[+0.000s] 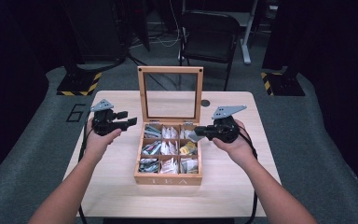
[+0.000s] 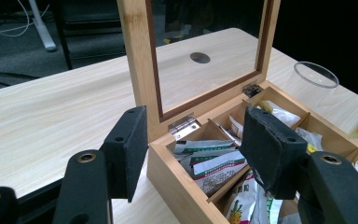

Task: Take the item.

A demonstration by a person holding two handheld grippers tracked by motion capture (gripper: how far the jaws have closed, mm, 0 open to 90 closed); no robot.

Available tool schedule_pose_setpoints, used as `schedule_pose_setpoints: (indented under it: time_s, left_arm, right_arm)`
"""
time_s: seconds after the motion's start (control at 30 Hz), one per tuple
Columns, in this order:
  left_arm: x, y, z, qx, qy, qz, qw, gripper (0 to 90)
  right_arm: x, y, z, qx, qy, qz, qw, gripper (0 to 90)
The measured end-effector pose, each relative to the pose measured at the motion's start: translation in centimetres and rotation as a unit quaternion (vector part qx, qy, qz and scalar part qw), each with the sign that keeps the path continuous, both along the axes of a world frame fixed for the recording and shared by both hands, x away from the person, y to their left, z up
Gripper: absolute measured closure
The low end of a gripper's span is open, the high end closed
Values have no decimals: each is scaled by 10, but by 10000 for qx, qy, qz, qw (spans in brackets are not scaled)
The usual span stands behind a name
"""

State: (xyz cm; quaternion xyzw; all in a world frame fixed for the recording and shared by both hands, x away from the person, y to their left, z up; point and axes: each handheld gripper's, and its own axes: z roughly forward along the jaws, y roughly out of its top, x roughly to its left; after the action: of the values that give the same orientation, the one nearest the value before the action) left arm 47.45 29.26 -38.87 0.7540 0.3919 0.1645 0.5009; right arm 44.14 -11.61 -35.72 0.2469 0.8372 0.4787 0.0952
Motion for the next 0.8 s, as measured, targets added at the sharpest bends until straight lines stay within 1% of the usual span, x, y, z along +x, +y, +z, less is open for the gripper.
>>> schedule_pose_setpoints:
  time_s: [0.03, 0.2, 0.5, 0.6, 0.67, 0.77, 0.8]
  left_arm:
    - [0, 0, 0, 1, -1, -1, 10000, 410]
    - [0, 1, 0, 8, -3, 2, 10000, 410]
    - [0, 1, 0, 8, -5, 7, 10000, 411]
    - [0, 1, 0, 13, -2, 3, 10000, 410]
    - [0, 1, 0, 9, 0, 4, 10000, 410]
    - [-1, 2, 0, 14, -3, 16, 10000, 410]
    - [-1, 2, 0, 18, -8, 23, 10000, 410]
  right_arm:
    - [2, -1, 1, -7, -38, -14, 10000, 864]
    - [11, -10, 4, 8, -2, -198, 9998, 864]
    - [27, -24, 9, -56, -63, -448, 9990, 864]
    - [31, -28, 10, -81, -82, -516, 9986, 864]
    - [32, -31, 10, -73, -56, -575, 9983, 864]
    - [35, -34, 10, -68, -91, -602, 9981, 864]
    - [35, -35, 10, -71, -68, -627, 9980, 865]
